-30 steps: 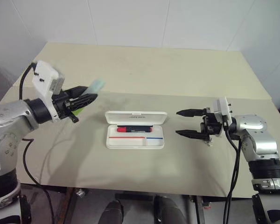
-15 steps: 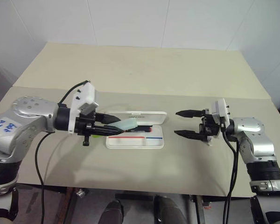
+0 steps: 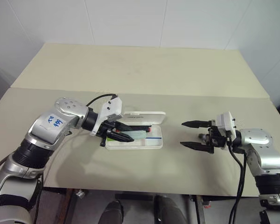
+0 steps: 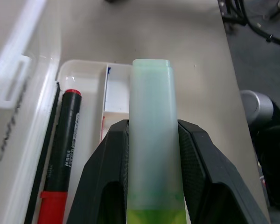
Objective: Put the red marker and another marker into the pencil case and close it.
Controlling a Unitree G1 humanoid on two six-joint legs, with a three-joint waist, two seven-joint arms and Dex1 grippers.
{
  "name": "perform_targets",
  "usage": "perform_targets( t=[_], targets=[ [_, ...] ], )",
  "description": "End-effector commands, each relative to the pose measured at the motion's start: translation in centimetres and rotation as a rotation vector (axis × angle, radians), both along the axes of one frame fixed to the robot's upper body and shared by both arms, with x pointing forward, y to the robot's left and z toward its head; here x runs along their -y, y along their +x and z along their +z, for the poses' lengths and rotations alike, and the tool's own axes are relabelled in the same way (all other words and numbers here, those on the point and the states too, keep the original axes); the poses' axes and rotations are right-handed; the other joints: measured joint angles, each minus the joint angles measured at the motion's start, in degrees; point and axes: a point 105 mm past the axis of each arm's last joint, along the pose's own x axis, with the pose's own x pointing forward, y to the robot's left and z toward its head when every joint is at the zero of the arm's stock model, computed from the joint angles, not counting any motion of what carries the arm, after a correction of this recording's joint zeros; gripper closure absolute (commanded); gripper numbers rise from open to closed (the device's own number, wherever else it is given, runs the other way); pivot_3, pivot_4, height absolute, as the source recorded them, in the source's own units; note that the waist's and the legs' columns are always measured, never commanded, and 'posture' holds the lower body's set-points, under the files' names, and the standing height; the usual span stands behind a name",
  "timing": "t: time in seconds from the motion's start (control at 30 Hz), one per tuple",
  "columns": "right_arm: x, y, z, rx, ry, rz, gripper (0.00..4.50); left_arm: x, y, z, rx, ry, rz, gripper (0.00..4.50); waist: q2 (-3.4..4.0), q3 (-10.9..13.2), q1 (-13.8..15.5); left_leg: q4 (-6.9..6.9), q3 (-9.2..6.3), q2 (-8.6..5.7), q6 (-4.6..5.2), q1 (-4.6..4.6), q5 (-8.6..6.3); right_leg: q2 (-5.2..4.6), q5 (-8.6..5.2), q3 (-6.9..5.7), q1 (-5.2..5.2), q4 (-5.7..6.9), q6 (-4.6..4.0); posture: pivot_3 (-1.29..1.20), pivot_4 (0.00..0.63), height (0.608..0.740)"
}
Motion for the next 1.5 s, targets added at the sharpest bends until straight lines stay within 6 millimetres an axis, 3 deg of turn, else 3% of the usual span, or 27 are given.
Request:
perform_targets(
  t=[0.03,0.47,0.77,0.8,1.1,1.33,1.5],
  targets=[
    [0.0,-0.1,1.1,0.05,0.02,-0.016,0.0,0.4,0.5,-0.1,0.033,0.031,0.009,3.42,0.0,0.0,0.1,0.06,0.0,0.0,0.0,0.0,0.0,0.0,0.0,0.0,0.02,0.02,0.0,0.0,0.15,0.74],
    [-0.4,-0.3,0.7,0.048,0.023,-0.034,0.0,-0.2,2.3,-1.8,0.092,0.103,0.081,3.42,0.0,0.0,0.1,0.15,-0.01,0.0,0.01,0.01,0.0,0.0,0.01,0.0,0.05,0.09,0.01,0.0,0.15,0.74],
    [-0.5,-0.4,0.6,0.049,0.015,-0.043,0.0,0.4,2.0,-2.6,0.066,0.104,0.057,3.42,0.0,0.0,0.1,0.16,-0.01,-0.01,0.01,0.01,0.0,0.0,0.01,0.0,0.05,0.1,0.01,0.0,0.15,0.74],
    [-0.4,-0.4,0.6,0.05,0.014,-0.046,0.0,0.4,2.0,-2.7,0.062,0.108,0.059,2.66,0.0,0.0,0.1,0.17,-0.01,-0.01,0.01,0.01,0.0,0.0,0.01,0.0,0.05,0.1,0.01,0.0,0.15,0.74],
    [0.0,-0.3,0.6,0.05,0.002,-0.072,0.0,0.5,1.6,-2.7,0.06,0.108,0.042,0.01,0.0,0.0,0.1,0.18,-0.02,-0.01,0.01,0.01,0.0,0.0,0.01,0.01,0.05,0.12,0.02,0.0,0.15,0.74],
    [1.0,1.0,0.0,0.056,-0.036,-0.169,0.0,1.1,1.8,-0.5,0.161,0.001,0.053,0.01,0.0,0.0,0.1,0.19,-0.02,-0.01,0.01,0.01,0.0,0.0,0.01,0.01,0.06,0.12,0.01,0.0,0.15,0.74],
    [3.0,1.9,-1.0,0.008,-0.134,-0.254,0.0,1.6,-1.0,1.4,0.173,-0.194,-0.057,0.01,0.0,0.0,0.1,0.17,-0.01,-0.01,0.01,0.0,0.0,-0.02,0.01,0.03,0.03,0.12,0.01,0.0,0.15,0.74]
  ],
)
